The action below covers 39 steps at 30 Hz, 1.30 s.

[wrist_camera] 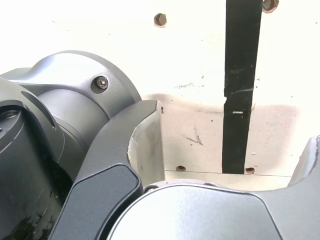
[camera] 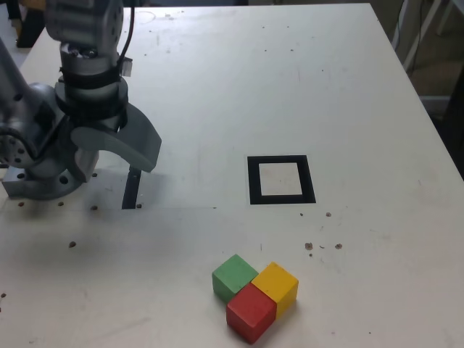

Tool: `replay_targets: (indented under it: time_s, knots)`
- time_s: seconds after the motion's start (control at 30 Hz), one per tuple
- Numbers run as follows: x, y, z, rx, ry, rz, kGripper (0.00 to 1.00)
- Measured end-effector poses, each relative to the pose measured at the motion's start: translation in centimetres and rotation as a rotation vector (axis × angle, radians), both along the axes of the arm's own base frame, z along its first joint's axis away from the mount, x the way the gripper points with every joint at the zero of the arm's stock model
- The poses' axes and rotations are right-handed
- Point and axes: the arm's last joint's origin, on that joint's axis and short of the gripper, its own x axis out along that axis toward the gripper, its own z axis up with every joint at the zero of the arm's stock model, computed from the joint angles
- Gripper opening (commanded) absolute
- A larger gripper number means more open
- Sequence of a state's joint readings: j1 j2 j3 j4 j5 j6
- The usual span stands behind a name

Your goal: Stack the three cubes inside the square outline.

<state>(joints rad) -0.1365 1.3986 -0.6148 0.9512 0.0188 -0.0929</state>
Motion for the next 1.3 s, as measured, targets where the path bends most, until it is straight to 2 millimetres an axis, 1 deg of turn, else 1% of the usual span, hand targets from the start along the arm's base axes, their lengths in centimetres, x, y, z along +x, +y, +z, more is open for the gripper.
replay_targets:
  time_s: [0.37,0.47,0.6,0.7,0.83,0.97,1.07,1.13,1.3]
  knots:
    - [-0.2,0.1,0.2,0.000,-0.029,-0.006,1.00]
    - [-0.2,0.1,1.0,0.003,-0.009,-0.009,0.99]
    - [0.3,-0.3,2.4,-0.004,-0.014,-0.038,0.99]
    - [0.9,-1.3,3.6,-0.018,-0.045,-0.093,0.99]
    - [1.1,-2.4,4.8,-0.022,-0.056,-0.138,0.99]
    - [1.7,-4.0,6.2,-0.031,-0.087,-0.193,0.99]
    - [2.6,-5.4,6.9,-0.031,-0.107,-0.230,0.99]
    - [2.9,-6.0,7.1,-0.028,-0.109,-0.245,0.99]
    - [4.4,-9.4,8.7,-0.022,-0.112,-0.312,0.99]
